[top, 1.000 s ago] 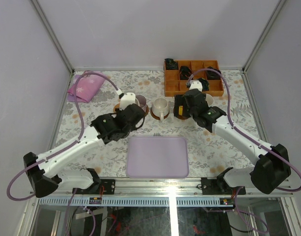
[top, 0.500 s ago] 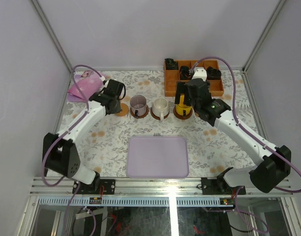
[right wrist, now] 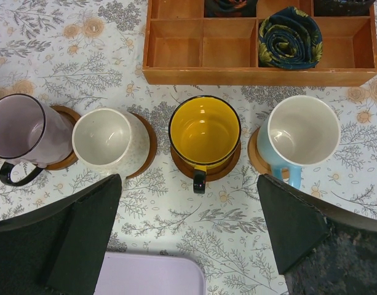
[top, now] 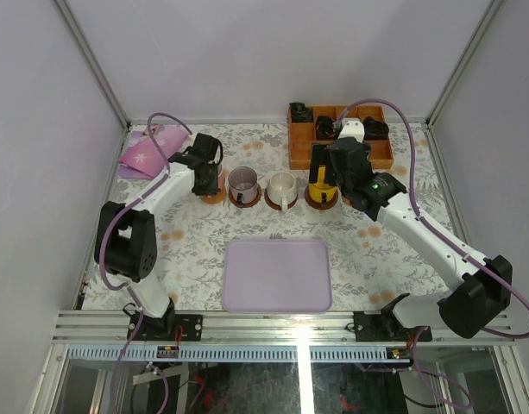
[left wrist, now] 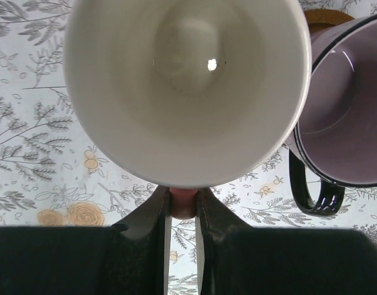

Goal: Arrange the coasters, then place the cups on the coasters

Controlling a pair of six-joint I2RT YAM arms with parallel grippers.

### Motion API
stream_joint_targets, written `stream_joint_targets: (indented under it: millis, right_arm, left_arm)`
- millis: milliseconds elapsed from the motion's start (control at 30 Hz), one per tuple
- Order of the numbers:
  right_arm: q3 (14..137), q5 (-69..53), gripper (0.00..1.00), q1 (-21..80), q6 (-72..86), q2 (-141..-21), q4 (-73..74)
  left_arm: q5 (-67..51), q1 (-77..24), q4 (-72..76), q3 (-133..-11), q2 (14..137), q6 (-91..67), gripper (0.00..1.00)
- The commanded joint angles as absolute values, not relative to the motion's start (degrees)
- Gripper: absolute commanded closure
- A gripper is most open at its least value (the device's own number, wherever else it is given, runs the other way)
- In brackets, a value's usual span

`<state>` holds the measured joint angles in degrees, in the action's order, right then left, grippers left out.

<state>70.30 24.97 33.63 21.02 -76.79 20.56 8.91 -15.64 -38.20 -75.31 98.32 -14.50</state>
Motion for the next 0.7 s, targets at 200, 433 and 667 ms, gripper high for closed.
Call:
stream_joint_targets:
  millis: [200,433,667]
  right_arm:
    - [70.52,25.31,0.0,33.22,22.06,-76.64,19.93]
    - [70.2,24.54,0.0,33.23,22.06,-77.07,19.83]
    - [69.82,23.28,0.0,33.23,21.99,-77.85,19.86]
  left_arm:
    - [8.89,-15.21,-31.72,-75.23,98.07,-13.71,1.0]
    - [8.58,-15.08,-31.5,-72.68,98.09,-14.98,1.0]
    - [9.62,-14.73,-33.14,-71.11,98.0,-16.13,1.0]
